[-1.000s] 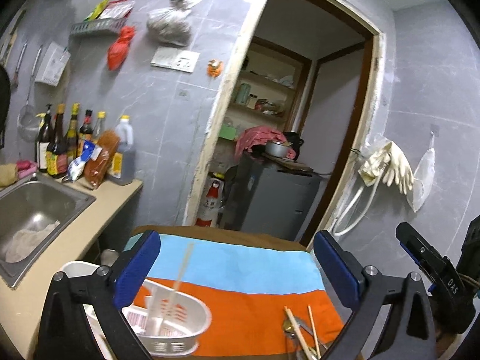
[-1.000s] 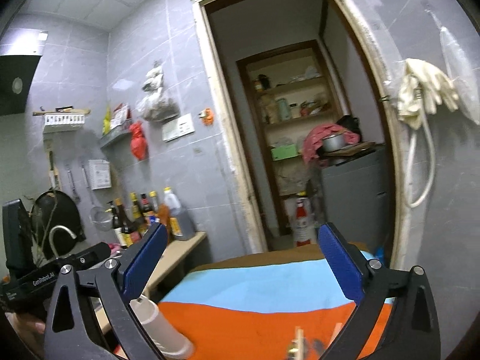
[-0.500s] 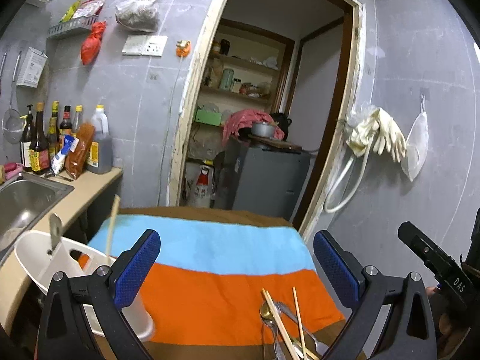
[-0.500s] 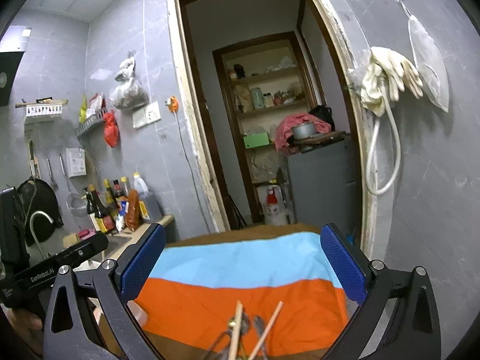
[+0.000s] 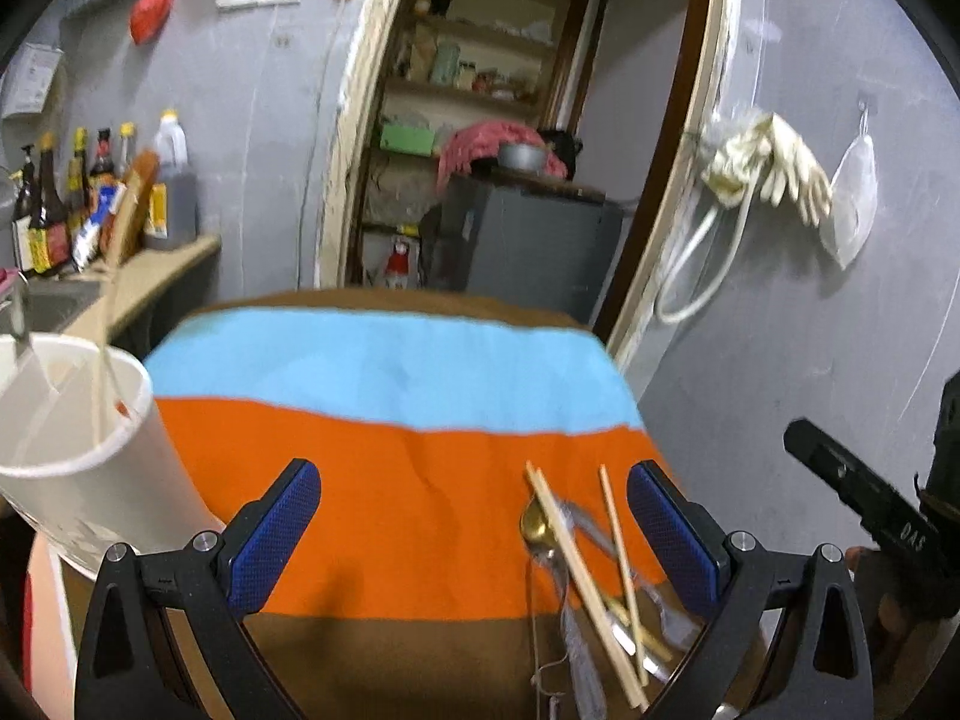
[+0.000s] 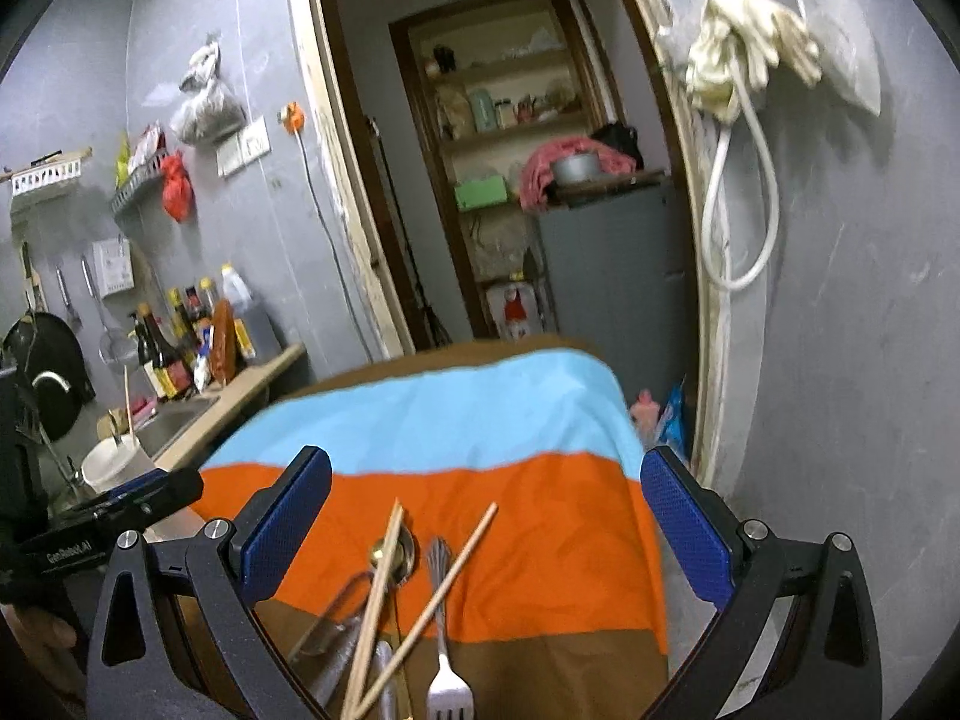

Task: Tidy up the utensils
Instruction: 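Move both tools back down to the remaining utensils on the blanket, then grasp another chopstick with the right tool while the left tool grasps the wire tong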

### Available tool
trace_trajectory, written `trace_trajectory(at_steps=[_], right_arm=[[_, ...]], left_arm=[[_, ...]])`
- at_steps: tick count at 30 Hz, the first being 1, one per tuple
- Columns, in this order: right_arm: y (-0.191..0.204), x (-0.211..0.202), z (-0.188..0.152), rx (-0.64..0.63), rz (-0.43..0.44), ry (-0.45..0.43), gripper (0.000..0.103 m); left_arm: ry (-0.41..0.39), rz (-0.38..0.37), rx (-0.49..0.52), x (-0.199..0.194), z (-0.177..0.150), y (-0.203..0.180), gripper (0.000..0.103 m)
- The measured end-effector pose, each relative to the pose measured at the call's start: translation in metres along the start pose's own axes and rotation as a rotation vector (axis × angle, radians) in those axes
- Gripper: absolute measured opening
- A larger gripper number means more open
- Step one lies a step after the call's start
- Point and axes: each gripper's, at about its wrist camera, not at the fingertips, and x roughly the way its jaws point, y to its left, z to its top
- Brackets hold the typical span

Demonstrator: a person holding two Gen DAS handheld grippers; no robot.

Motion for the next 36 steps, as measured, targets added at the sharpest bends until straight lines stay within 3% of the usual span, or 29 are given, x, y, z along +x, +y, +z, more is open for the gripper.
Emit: trace_trajectory(at_steps=[8,12,19,24,36], right_arm=[[-0.019,0.048,-0.023,0.083,0.013,0.149,0.098],[-0.022,0.065,-0.032,0.084,0.023,0.208,0.075],[-0.014,0.090,-0.047,0.066,0.068,0.302,0.052],[-0.007,0.102,-0.055,0.047,0.083,0.361,0.047],[0.002,0.118,-0.064,0.028,0.081,0.454,0.037]], left_arm=[[0.151,-0.043,0.007,0.033,-0.021,-0.004,0.102],[0.214,-0.061,0.037,0.042,-0.029,-0.008,0.093],[0.326,-0.092,0.093,0.056,-0.045,-0.020,0.072],[0.393,-0.103,0.122,0.064,-0.054,-0.026,0.057],[0.464,-0.071,0.150,0.079,-0.047,-0.032,0.038]])
